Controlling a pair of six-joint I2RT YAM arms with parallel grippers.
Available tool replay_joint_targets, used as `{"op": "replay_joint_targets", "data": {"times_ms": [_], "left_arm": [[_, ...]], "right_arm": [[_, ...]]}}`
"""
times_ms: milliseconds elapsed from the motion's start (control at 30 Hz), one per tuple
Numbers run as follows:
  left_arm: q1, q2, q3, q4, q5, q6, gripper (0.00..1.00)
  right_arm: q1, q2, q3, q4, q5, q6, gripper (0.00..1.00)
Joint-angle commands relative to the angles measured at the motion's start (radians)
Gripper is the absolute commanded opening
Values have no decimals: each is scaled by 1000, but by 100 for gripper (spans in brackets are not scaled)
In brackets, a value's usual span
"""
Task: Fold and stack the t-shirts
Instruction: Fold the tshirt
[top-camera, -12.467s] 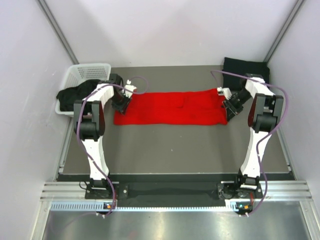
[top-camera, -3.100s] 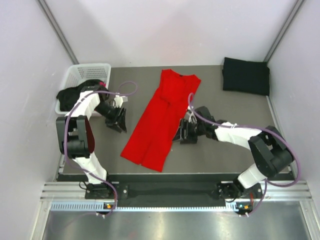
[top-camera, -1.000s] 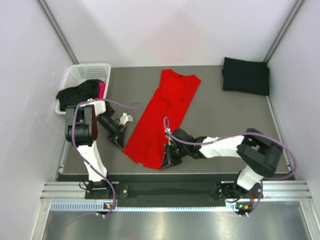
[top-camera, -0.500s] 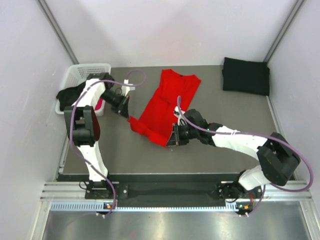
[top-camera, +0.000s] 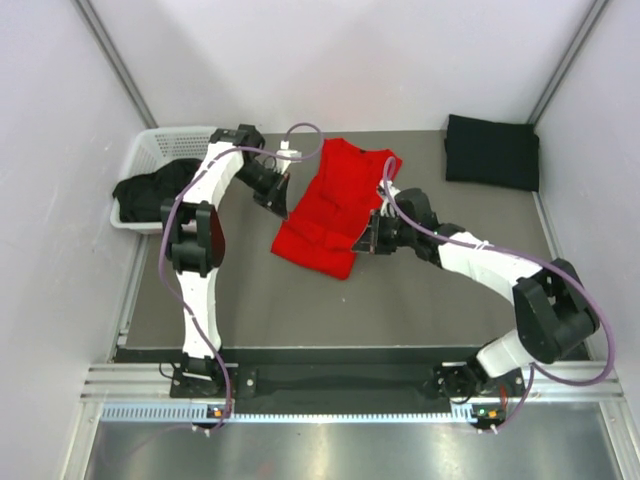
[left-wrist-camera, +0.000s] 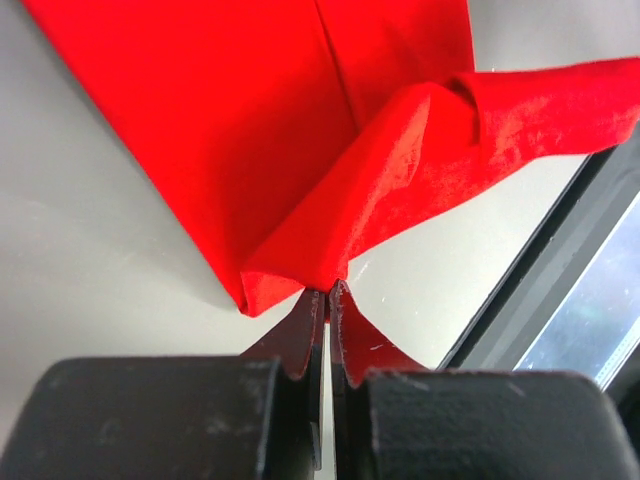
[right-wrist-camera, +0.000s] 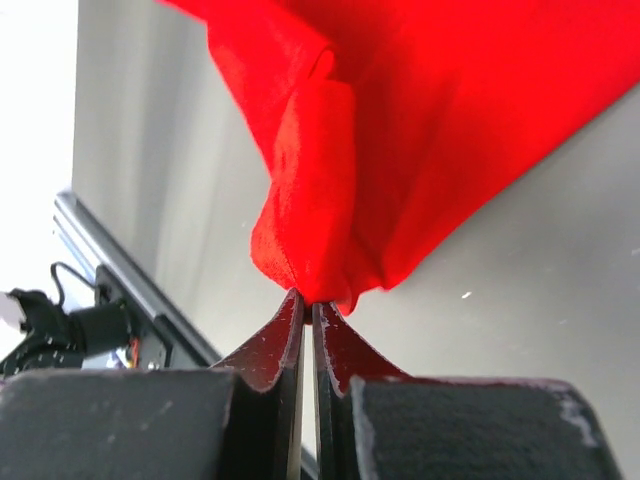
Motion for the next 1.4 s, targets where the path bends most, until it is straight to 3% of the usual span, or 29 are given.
{"op": "replay_joint_targets", "data": {"times_ms": [0,833,1367], "left_arm": [[5,11,54,33,16,-58,0],[-62,254,374,232,-64,-187,0],[-85,331,440,297,-150,-224,0]], "right_arm": [[-35,31,61,62,-6,-35,0],[-147,267,220,118,-7,-132,0],[-167,373,305,114,42,-178,0]]}}
